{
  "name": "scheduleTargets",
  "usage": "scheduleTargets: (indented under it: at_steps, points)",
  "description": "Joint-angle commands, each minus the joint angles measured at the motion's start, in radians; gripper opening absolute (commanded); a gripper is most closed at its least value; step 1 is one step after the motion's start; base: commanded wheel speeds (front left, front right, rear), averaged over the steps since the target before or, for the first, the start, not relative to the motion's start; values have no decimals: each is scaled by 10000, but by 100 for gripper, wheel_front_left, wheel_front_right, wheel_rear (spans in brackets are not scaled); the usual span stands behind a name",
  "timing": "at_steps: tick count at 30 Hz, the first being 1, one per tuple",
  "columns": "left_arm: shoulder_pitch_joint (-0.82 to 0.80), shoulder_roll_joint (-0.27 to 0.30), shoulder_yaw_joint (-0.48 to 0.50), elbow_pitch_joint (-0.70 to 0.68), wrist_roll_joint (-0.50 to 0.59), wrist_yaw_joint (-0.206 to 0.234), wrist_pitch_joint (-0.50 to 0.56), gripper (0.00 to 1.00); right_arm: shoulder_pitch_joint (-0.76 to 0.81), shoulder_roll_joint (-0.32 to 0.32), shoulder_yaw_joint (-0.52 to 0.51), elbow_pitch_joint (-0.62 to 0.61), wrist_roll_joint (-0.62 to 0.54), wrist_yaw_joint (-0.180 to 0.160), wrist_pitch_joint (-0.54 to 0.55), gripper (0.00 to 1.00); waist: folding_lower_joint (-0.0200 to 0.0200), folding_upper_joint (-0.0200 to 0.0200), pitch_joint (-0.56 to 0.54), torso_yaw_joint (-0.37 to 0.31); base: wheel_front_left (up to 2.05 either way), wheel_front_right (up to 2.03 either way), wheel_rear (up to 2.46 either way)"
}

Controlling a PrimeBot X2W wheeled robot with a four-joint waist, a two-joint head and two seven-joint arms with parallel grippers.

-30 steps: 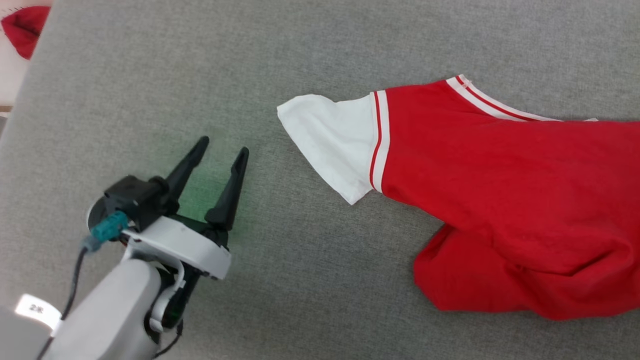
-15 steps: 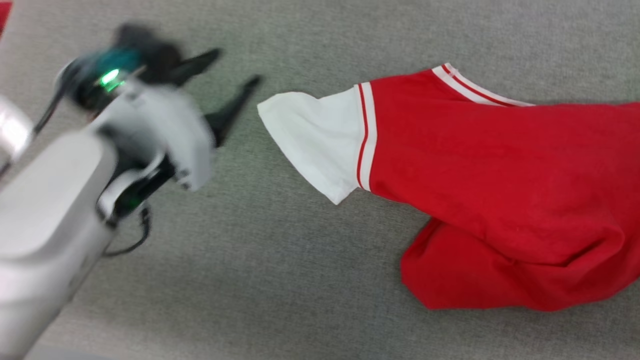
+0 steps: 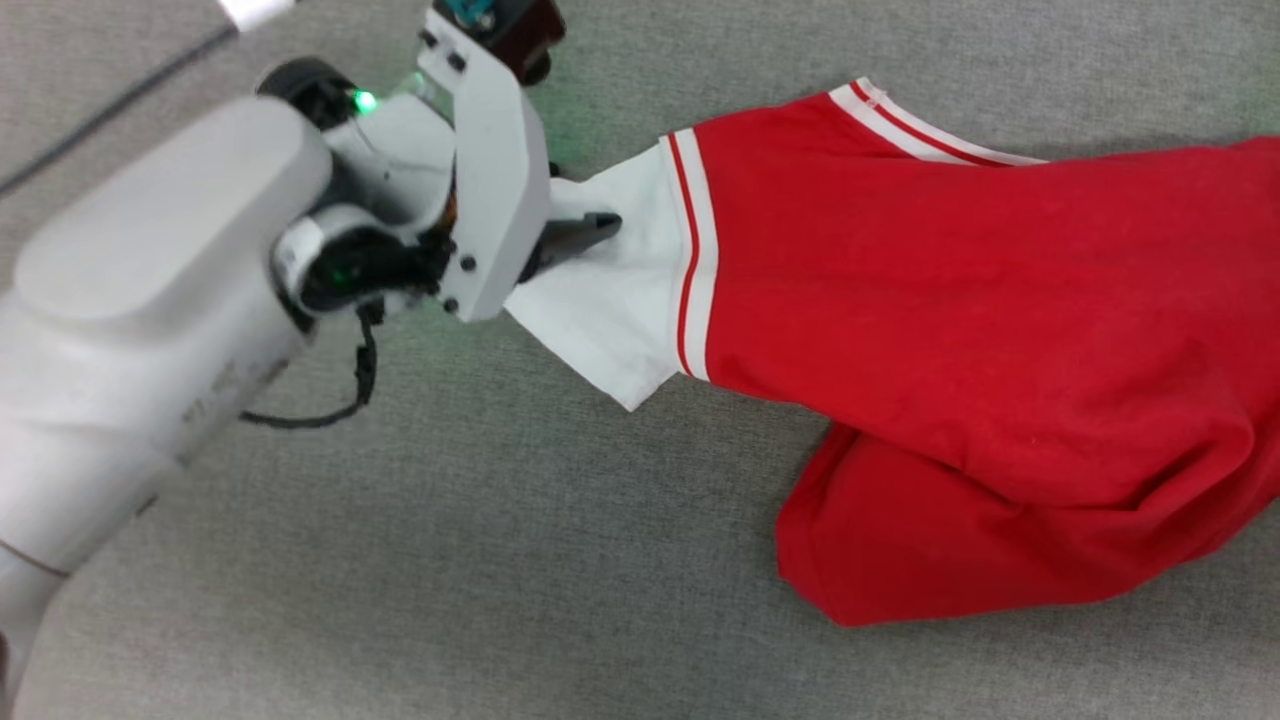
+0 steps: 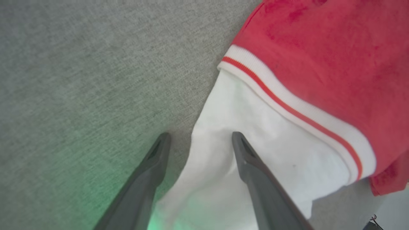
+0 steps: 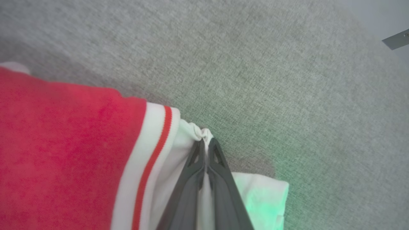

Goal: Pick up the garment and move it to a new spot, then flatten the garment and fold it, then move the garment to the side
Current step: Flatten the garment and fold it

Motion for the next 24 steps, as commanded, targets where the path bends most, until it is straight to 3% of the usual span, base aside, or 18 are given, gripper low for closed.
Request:
scheduleTargets:
  at_steps: [1,3,4,5,6,7,14,24]
  points:
    - [152,-124,-311,196,-174,-2,50,100,318,417,504,319,19,-38,91,0,0,0,98,-103,0,0,0]
    - [135,-242,-465,367,-466,-3,-57,100,247,402,578,348,82,-38,42,0,0,0,128,-127,0,0,0]
    - [133,-311,-539,380,-617,-3,-89,86,216,404,603,374,89,-38,23,0,0,0,132,-136,0,0,0]
    - [174,-355,-591,400,-844,-3,-85,49,184,399,637,407,88,-38,-26,0,0,0,126,-139,0,0,0]
    - [210,-389,-623,404,-1081,-6,-52,5,152,402,658,445,114,-38,-82,0,0,0,109,-144,0,0,0]
    - [218,-428,-631,396,-1273,-19,-83,0,138,402,674,492,153,-40,-149,0,0,0,75,-139,0,0,0]
    - [-7,-295,-487,493,-1670,-17,-892,0,-38,487,530,585,416,-29,-758,0,0,0,-343,-84,0,0,0]
    - [-749,-360,115,1776,-1150,-18,-4500,0,-1208,801,-611,1390,-35,-27,-3229,0,0,0,-1134,-218,0,0,0]
